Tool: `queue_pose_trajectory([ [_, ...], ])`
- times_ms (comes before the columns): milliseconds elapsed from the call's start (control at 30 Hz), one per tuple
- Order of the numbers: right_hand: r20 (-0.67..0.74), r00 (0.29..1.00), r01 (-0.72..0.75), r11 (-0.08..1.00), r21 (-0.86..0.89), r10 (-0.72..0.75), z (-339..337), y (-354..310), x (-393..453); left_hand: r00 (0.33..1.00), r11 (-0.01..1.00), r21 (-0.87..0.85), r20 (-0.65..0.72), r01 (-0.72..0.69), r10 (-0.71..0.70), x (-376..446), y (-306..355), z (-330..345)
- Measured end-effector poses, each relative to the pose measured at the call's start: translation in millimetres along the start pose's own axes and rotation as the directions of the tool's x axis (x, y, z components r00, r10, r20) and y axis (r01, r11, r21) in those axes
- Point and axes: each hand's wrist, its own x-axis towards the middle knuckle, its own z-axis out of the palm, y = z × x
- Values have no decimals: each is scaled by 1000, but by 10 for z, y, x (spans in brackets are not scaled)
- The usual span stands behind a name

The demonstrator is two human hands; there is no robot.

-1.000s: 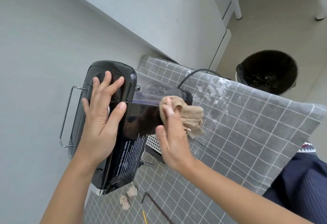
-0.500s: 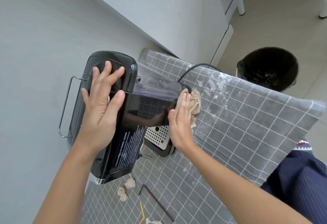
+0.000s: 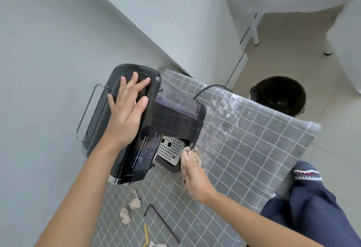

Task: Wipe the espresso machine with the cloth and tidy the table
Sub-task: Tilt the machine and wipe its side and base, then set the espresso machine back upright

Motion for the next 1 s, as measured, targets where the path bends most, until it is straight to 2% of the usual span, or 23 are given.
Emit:
queue_pose_trajectory([
  [67, -63, 995, 70, 997, -33, -72, -165, -2, -127, 1000, 1000, -6, -4, -9, 9, 8, -23, -1],
  [133, -174, 980, 73, 989, -132, -96, -324, -13, -221, 1000, 1000, -17, -15, -23, 23, 13, -38, 5],
  [200, -214, 976, -35, 930, -365, -47, -460, -46, -296, 999, 999, -33, -34, -34, 33, 15, -56, 13],
  [267, -180, 973, -223, 800, -557, 146, -587, -174, -347, 997, 998, -55, -66, -41, 38, 9, -69, 16],
  [333, -157, 948, -312, 712, -629, 277, -711, -404, -379, 988, 997, -56, -143, -58, 49, -9, -68, 10],
  [367, -164, 947, -314, 693, -649, 276, -766, -543, -395, 978, 996, -46, -201, -70, 60, -31, -64, -5],
  [433, -193, 967, -254, 693, -674, 166, -853, -822, -430, 939, 996, -24, -336, -84, 71, -108, -64, -88],
  [567, -275, 959, -130, 746, -653, -73, -957, -1422, -497, 777, 994, -105, -628, -39, -36, -262, -345, -453],
  [633, -303, 939, -52, 805, -592, -162, -949, -1709, -500, 725, 985, -172, -676, 19, -132, -304, -626, -631],
  [700, -337, 915, 25, 866, -500, -221, -873, -1948, -449, 740, 971, -185, -631, 148, -233, -303, -907, -721],
  [800, -378, 898, 57, 912, -405, -224, -748, -2183, -281, 812, 941, -175, -476, 289, -338, -252, -1183, -734],
  [867, -396, 906, 31, 957, -288, -148, -710, -2260, -140, 836, 931, -184, -411, 316, -365, -203, -1269, -731],
  [1000, -403, 915, -36, 998, -59, 9, -691, -2306, 45, 845, 898, -308, -340, 315, -413, -86, -1303, -738],
])
